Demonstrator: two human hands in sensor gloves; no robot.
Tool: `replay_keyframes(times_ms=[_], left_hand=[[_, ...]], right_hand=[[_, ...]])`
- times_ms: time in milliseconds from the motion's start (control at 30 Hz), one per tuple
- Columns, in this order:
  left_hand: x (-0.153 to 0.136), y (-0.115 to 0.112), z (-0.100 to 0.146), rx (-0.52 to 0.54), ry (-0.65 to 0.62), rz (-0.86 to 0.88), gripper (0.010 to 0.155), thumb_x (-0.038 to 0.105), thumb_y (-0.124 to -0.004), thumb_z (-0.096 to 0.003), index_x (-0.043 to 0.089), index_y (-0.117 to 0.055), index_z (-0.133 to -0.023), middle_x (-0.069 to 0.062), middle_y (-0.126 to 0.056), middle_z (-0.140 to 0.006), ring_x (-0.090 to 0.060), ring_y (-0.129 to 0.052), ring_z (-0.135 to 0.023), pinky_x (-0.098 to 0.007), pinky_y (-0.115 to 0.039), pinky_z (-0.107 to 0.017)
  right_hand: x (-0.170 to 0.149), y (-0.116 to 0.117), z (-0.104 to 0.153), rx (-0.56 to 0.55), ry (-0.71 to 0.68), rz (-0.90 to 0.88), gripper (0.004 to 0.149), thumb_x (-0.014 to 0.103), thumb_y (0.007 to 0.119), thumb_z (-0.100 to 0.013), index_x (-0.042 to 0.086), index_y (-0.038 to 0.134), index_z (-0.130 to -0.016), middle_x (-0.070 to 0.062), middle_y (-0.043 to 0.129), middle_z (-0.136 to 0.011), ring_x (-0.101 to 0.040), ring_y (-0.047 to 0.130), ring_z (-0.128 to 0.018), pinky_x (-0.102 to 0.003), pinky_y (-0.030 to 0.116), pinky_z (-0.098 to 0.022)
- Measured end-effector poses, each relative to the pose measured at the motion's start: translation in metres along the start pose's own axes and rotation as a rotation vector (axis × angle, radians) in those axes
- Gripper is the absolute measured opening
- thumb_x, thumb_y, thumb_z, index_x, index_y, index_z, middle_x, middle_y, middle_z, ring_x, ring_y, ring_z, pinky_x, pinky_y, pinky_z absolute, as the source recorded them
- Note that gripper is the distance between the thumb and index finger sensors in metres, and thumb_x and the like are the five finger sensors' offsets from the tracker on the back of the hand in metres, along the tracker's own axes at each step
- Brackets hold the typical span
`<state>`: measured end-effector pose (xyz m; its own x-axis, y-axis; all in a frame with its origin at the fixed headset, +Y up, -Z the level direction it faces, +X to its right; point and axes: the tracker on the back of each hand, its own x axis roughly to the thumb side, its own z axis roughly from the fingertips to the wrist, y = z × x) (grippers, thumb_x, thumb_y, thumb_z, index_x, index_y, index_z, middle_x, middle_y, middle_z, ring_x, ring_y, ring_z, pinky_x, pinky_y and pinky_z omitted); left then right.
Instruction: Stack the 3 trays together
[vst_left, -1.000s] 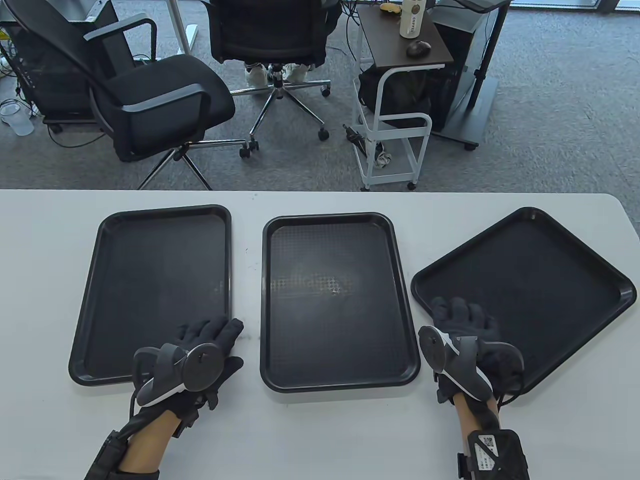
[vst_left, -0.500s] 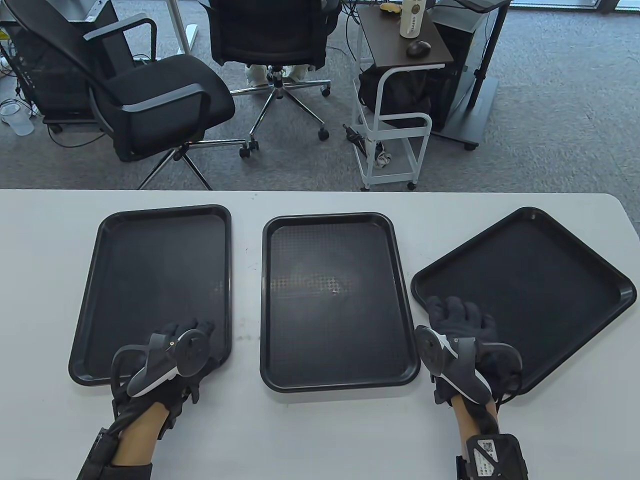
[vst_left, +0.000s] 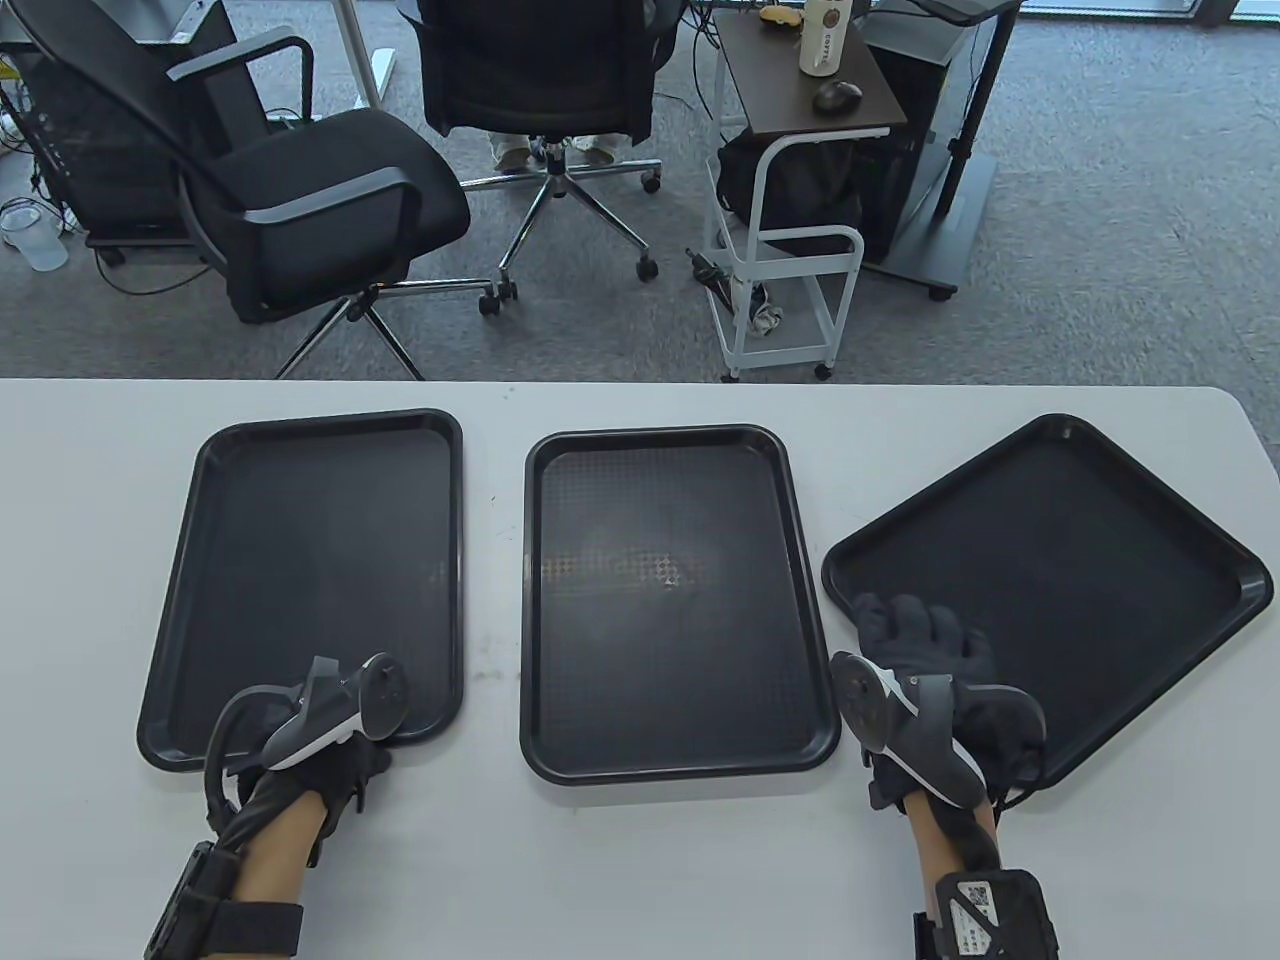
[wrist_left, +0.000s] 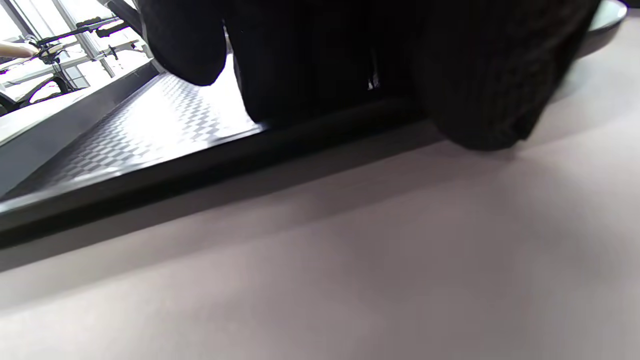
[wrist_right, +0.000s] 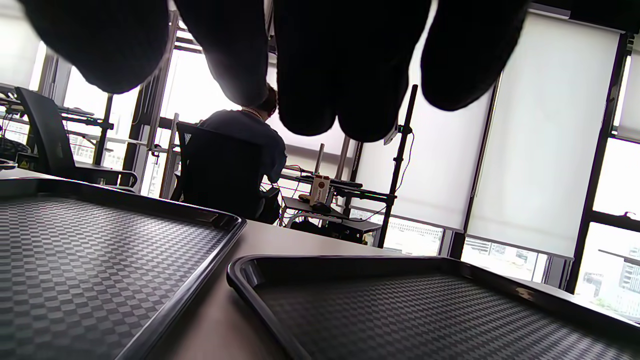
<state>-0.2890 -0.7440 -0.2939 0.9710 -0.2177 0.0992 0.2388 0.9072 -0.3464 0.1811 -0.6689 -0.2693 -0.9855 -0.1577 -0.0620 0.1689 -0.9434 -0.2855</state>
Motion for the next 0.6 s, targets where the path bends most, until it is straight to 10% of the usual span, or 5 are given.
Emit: replay_keyframes(times_ms=[600], left_hand=[[0.008, 0.041, 0.033, 0.577, -0.012, -0.072, 0.044, 0.034, -0.101, -0.0353, 0.040, -0.080, -0.073, 0.010, -0.094, -0.068, -0.016, -0.099, -0.050, -0.041, -0.090, -0.047]], right_hand=[[-0.002, -0.001, 0.000, 0.000, 0.005, -0.013, 0.061, 0.060, 0.075, -0.040, 0.035, 0.070, -0.095, -0.004, 0.087, -0.099, -0.033, 0.091, -0.086, -0.057, 0.075, -0.060]])
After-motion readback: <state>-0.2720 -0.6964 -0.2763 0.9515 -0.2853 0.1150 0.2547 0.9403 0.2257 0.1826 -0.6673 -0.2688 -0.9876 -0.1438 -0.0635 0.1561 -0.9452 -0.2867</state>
